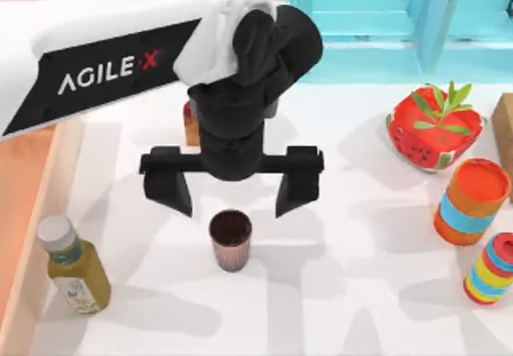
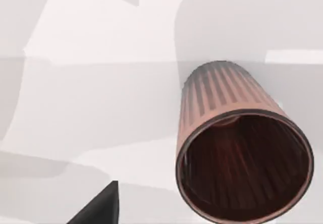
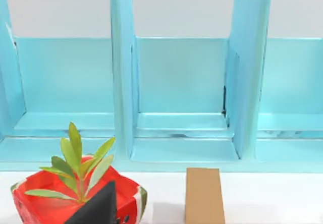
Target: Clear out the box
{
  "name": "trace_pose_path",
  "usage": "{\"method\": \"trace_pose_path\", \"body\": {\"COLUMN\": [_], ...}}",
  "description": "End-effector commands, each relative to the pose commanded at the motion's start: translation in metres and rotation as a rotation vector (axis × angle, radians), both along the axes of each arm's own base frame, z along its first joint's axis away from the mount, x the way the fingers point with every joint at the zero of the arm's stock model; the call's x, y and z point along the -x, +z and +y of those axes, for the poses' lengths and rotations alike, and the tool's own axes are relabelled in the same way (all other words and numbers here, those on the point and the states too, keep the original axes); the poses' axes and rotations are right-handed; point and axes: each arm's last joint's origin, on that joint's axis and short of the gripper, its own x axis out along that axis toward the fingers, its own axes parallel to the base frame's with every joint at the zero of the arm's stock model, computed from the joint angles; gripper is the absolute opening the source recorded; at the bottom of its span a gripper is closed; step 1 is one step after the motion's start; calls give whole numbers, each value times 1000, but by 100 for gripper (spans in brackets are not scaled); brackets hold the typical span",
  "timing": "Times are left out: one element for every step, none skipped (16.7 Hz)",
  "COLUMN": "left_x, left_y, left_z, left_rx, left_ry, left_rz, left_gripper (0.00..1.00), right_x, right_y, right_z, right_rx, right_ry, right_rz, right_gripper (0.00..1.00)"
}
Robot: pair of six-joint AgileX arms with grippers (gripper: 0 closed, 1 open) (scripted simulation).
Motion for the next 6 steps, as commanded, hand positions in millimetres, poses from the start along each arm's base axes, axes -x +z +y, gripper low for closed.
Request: {"method": "trace_pose_path", "body": {"left_x": [0, 0, 1, 2, 3, 3], "left_y": [10, 21, 31, 40, 48, 51], "left_z": [1, 2, 4, 5, 6, 6], "left_rx": [-5, -9, -8, -3, 3, 6], "left_ry": [3, 6, 8, 8, 6, 5], "left_rz": [6, 9, 7, 2, -5, -8], "left_gripper": [100, 100, 100, 100, 100, 100], "right_x": [0, 0, 0, 0, 0, 0], "right_y": [0, 0, 0, 0, 0, 0], "right_z": [0, 0, 0, 0, 0, 0], "right_rx": [0, 0, 0, 0, 0, 0], "right_ry": [0, 0, 0, 0, 0, 0], "right_rz": [0, 0, 0, 0, 0, 0], "right_gripper": [100, 100, 100, 100, 100, 100]}}
